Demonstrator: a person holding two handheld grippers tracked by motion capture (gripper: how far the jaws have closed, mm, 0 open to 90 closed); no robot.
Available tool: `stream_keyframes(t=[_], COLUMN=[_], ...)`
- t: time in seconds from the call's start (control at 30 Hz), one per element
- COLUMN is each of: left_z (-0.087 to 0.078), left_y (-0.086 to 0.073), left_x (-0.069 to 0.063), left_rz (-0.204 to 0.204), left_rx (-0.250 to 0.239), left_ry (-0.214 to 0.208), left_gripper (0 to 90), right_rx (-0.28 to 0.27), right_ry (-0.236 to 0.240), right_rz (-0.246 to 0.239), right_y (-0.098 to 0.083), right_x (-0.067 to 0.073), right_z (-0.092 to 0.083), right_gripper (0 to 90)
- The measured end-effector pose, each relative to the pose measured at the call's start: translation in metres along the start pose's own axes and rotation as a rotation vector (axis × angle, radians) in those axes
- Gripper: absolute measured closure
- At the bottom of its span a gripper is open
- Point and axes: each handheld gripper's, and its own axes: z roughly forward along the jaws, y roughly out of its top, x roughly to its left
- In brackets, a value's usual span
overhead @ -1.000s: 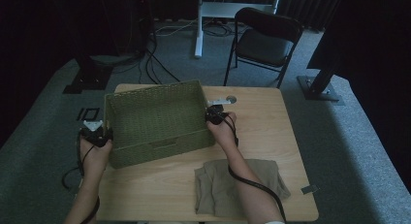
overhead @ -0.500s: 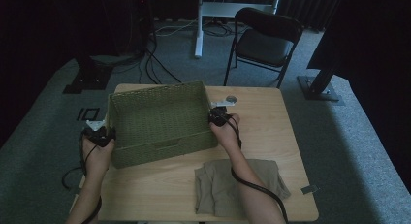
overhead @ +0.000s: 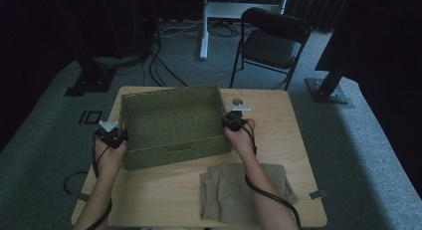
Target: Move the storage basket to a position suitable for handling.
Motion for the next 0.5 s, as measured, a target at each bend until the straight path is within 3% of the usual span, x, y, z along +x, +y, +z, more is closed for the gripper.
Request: stream_keyframes(t=[0.5], left_z=[0.009], left_y=[0.006], left_x=[-0.027], left_rz=[0.027], left_rx=[0.004], left_ry=[-0.031], left_gripper=[80.7], right_rx=[-0.003], right_ry=[-0.027], right_rz=[0.037], right_y=[-0.008], right_x=[-0.027], right_z=[-0.012], right_gripper=[79.3])
